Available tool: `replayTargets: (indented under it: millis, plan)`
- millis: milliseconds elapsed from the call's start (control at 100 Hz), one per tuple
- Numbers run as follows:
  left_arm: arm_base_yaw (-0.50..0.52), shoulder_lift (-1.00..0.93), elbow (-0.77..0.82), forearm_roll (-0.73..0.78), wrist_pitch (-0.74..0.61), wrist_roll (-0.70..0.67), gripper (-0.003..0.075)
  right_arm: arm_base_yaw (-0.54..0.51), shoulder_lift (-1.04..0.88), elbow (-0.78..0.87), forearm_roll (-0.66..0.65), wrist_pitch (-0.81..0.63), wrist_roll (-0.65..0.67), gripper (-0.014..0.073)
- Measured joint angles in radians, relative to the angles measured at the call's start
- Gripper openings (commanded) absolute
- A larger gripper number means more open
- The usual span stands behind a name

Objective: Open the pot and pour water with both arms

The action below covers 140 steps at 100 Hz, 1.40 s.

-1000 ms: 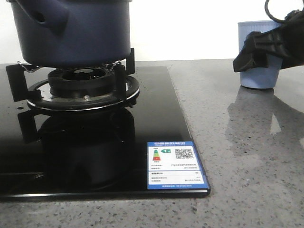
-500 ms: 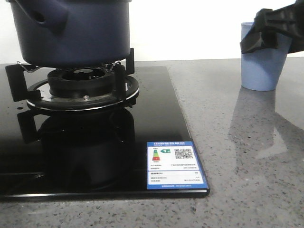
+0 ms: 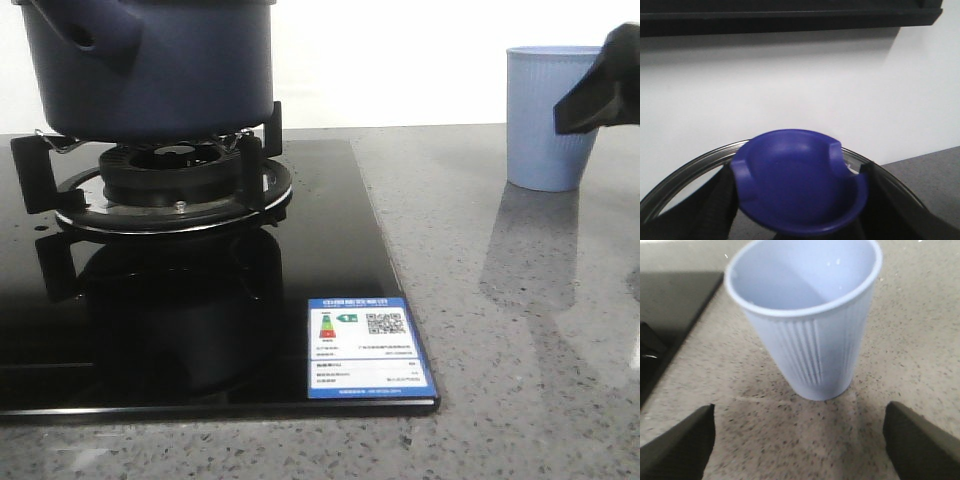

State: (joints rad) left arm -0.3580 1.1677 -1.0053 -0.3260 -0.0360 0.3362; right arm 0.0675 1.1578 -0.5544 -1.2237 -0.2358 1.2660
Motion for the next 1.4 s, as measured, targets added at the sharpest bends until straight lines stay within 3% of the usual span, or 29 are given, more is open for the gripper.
replayTargets:
  millis: [490, 1400]
  plan:
    - [-0.112, 0.090, 0.000, 0.000, 0.006, 0.000, 0.0358, 0.000, -0.307, 0.098, -0.001, 0.002, 0.039, 0.0595]
    - [-0.120, 0.145, 0.000, 0.000, 0.046, 0.000, 0.0358, 0.000, -0.318, 0.105, -0.001, 0.003, 0.052, 0.0595]
